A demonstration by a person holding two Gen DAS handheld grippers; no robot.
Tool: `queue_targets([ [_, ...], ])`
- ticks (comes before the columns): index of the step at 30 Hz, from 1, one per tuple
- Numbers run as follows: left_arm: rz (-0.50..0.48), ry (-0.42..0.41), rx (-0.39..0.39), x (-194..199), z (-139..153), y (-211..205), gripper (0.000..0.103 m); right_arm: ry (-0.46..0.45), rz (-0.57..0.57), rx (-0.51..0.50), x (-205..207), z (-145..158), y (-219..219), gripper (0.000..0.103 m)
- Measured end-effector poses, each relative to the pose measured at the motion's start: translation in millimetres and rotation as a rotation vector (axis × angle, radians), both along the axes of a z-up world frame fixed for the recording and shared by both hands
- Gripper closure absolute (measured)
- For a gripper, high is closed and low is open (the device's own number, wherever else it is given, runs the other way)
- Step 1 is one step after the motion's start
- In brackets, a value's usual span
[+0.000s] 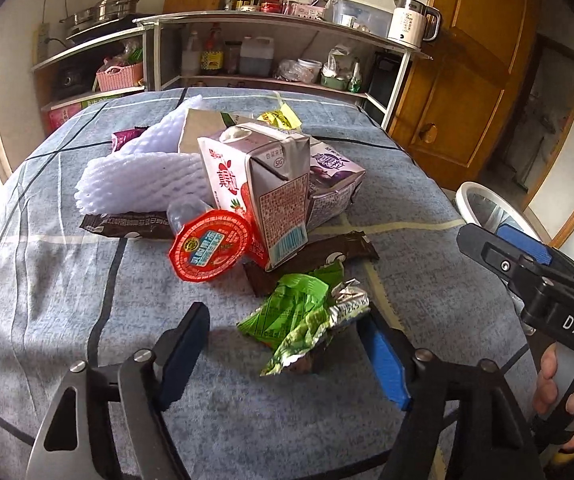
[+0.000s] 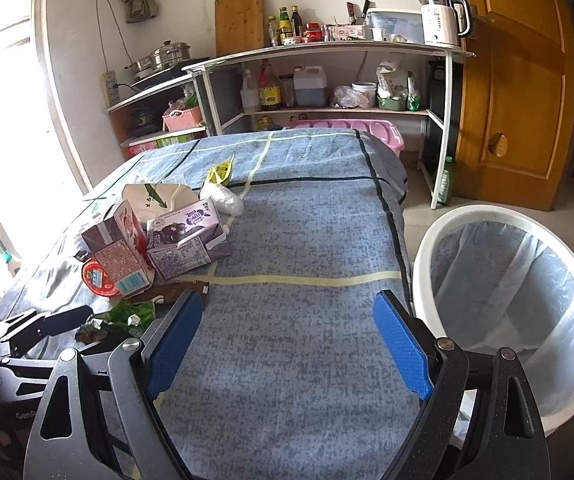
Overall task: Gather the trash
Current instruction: 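Grasp the green snack wrappers with the left tool while the right tool grasps the pink juice carton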
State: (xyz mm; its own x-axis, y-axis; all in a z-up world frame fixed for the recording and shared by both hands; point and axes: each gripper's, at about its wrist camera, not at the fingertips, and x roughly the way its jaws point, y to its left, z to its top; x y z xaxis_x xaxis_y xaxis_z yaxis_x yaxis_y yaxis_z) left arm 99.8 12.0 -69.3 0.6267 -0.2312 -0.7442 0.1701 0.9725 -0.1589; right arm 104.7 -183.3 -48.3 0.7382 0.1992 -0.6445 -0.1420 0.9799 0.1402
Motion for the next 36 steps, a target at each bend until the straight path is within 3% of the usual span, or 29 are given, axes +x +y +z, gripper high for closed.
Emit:
queue_targets([
  [3,-0.010,0.013,-0.007,4.4,-2.3,-0.5,0.056,0.000,0.012,0.009,5.1,2.4,5.2,0.015],
  [4,-0.013,0.014,-0.018,5.0,-2.4,0.4,0.059,0.002,0.017,0.008,6.7,2.9,6.8,0.015],
  [12,0.030,0.012,-0.046,-2.1,-0.7,17.0,0.067,0.012,0.058,0.025,16.4,1.7,21.3,0.015],
  [24,0.126,-0.006,-0.054,-18.6,5.6,58.4,0.067,-0.007,0.283,0.077,32.5,10.2,88.3,0.017],
  [30,0.131,-0.009,-0.072,-21.7,6.0,67.8,0.067,0.010,0.340,0.080,42.3,9.8,110.0,0.027],
  [36,0.132,-0.002,-0.080,-23.6,3.8,69.9,0.067,0.051,0.362,0.121,52.4,2.7,112.4,0.056],
])
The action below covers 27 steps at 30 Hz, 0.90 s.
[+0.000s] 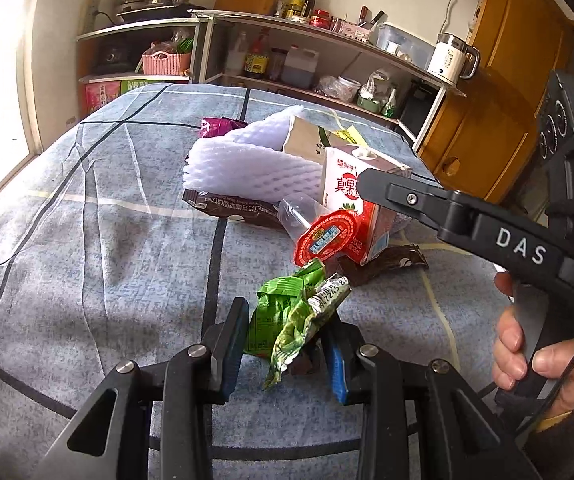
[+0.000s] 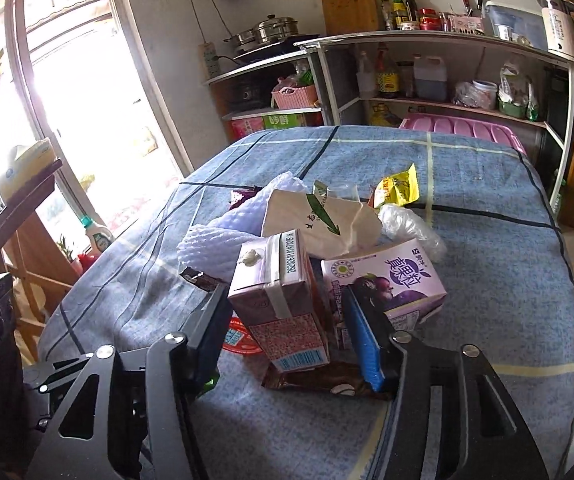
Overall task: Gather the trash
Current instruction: 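Grasp the green snack wrappers with the left tool while the right tool grasps the pink juice carton, then carry both held items over the white bin and open both tools to drop them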
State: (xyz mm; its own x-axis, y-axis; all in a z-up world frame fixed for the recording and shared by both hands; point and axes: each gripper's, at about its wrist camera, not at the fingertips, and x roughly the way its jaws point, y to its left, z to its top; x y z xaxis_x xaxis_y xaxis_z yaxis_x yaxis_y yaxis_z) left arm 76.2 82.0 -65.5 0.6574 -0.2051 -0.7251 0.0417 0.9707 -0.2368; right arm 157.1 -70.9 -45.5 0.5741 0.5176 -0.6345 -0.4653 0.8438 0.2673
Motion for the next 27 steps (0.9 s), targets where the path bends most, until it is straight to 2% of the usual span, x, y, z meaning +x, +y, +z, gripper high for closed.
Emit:
queue_targets([
  [1,0.002,0.001,0.000,-0.3,-0.1,0.2,0.067,0.002,0.003,-0.001,-0.1,-1.0,0.0,0.061],
  [5,-0.003,-0.010,0.011,-2.4,3.3,-3.2,0.067,-0.013,0.005,0.020,-4.0,0.6,-4.6,0.064],
  [15,-0.081,-0.075,-0.005,-14.1,12.7,-10.1,0.067,-0.051,-0.026,0.103,-24.8,17.1,-38.1,0.064],
  [20,-0.153,-0.142,0.004,-21.8,23.9,-23.6,0.067,-0.088,-0.036,0.127,-44.7,27.5,-57.0,0.064],
  [27,-0.252,-0.212,0.021,-30.5,35.5,-47.3,0.067,-0.110,-0.110,0.159,-65.2,30.1,-92.5,0.064],
])
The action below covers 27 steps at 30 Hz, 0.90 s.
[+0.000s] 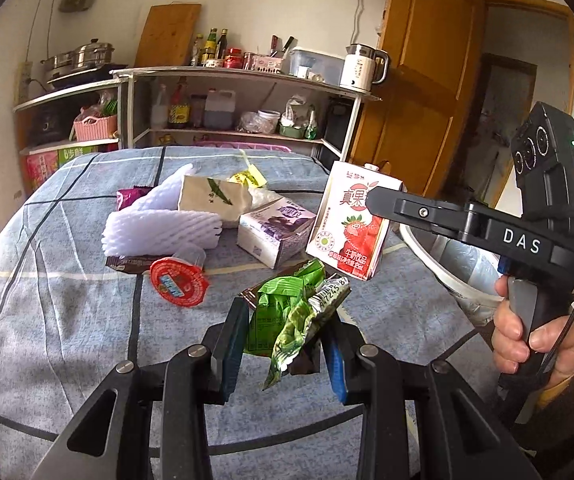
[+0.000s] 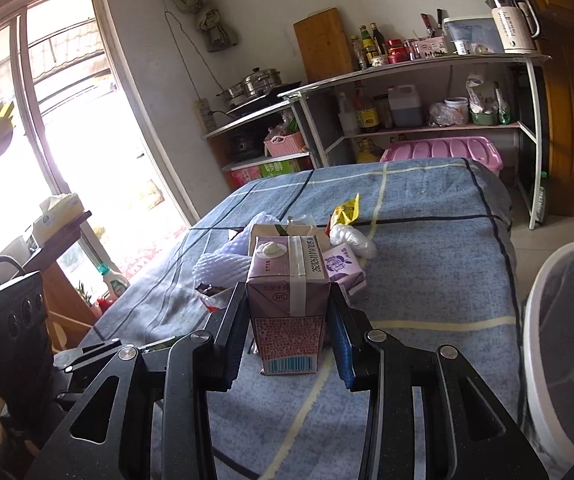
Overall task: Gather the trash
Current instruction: 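Carry both held items over the white bin and open both tools to drop them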
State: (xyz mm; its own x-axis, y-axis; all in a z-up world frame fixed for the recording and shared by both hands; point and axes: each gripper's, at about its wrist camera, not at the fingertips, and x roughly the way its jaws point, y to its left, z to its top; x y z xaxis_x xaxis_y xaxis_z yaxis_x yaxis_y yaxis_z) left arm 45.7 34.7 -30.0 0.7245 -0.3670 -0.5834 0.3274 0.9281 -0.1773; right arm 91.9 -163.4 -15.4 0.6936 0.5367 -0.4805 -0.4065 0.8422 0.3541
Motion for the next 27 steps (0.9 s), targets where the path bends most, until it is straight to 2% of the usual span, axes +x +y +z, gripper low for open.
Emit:
queue_targets([
  [4,-0.037,-0.034,0.000,-1.6,6.5,-12.9,0.067,-0.014,-0.038,-0.020,-7.1,0.1,-16.9,0.064],
  [13,-0.125,-0.101,0.047,-1.1,18.4,-52.2,0.067,-0.017,-0.118,0.012,-13.0,1.8,-58.5,0.064],
  [19,-0.183,-0.110,0.040,8.5,27.0,-75.2,0.067,-0.046,-0.184,0.025,-22.9,11.3,-86.7,0.064],
  [27,-0.301,-0.086,-0.002,40.9,41.7,-134.7,0.067,-0.045,-0.369,-0.030,-26.9,20.7,-154.1,0.064],
])
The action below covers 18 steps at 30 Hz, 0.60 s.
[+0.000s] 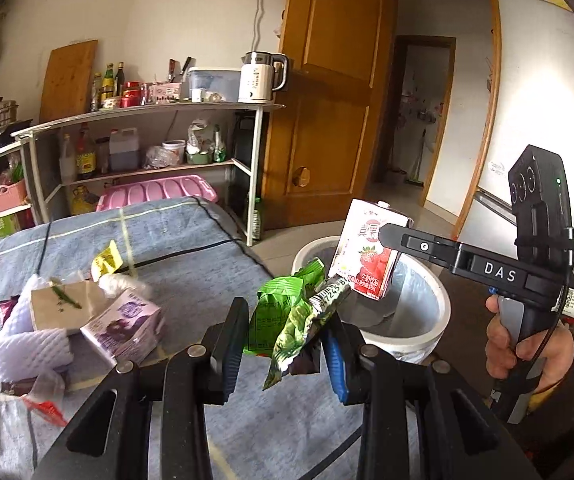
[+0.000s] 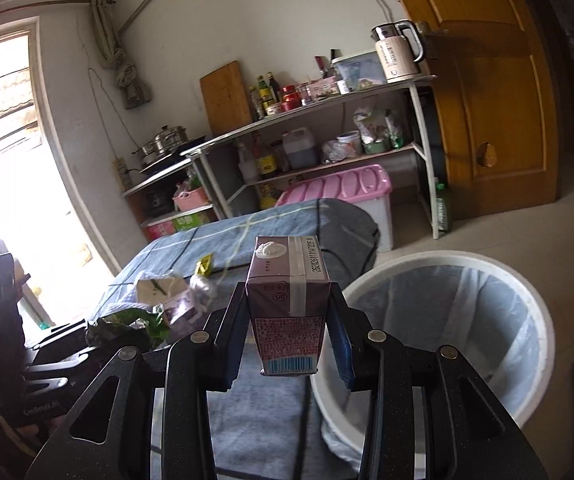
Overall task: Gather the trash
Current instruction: 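Carry both held items over the white bin and open both tools to drop them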
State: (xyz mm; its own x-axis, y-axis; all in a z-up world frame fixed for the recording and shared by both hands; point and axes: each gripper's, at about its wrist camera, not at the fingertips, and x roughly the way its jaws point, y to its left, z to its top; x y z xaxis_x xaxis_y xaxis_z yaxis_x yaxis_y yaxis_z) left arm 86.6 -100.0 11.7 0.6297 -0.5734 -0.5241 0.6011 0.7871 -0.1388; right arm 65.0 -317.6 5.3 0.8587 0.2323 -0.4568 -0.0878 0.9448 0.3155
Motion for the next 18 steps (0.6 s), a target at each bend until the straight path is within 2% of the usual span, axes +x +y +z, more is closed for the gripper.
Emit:
queue_targets([
  [5,-0.075,0.049,-0.016,22.4,0.8,-46.6,0.067,0.044,-0.093,-0.034,2.9,-8.3,-37.8,0.064],
  [9,-0.132,0.089,0.002,37.0,-4.0,-81.8,0.067,0.089,-0.136,-0.080,6.0,-18.3,-58.4,0.064],
  [13,-0.178,0.191,-0.007,59.7,-17.6,-113.5,0.067,0.156,-0.158,-0.098,12.9,-32.3,-73.8,0.064],
  [18,-0.203,0.258,0.016,75.2,-36.6,-141.1,0.067,0.217,-0.186,-0.118,20.2,-48.7,-85.4,0.064],
])
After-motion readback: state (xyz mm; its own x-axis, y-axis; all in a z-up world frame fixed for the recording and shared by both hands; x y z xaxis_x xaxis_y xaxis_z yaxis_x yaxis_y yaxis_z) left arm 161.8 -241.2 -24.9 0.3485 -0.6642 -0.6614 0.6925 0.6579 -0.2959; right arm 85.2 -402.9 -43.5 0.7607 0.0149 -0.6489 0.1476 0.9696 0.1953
